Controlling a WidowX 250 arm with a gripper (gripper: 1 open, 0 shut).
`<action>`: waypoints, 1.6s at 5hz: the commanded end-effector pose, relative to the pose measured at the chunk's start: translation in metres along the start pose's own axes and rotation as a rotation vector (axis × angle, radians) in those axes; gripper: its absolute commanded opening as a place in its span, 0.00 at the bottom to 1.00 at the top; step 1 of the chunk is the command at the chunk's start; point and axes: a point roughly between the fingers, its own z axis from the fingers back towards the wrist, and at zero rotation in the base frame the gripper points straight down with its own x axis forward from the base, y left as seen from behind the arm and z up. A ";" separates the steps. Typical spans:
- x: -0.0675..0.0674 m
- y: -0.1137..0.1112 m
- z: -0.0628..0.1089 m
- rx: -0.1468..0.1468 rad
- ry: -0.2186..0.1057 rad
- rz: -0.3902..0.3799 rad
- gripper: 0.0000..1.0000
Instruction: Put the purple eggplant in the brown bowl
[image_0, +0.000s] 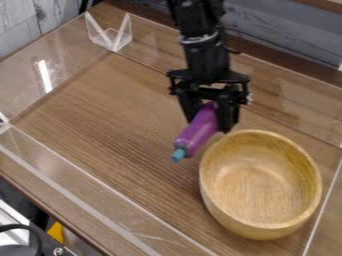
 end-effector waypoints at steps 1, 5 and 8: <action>0.008 -0.027 0.009 0.022 -0.038 -0.133 0.00; -0.008 -0.041 -0.003 0.042 -0.095 0.016 0.00; -0.013 -0.038 -0.023 0.071 -0.134 0.007 0.00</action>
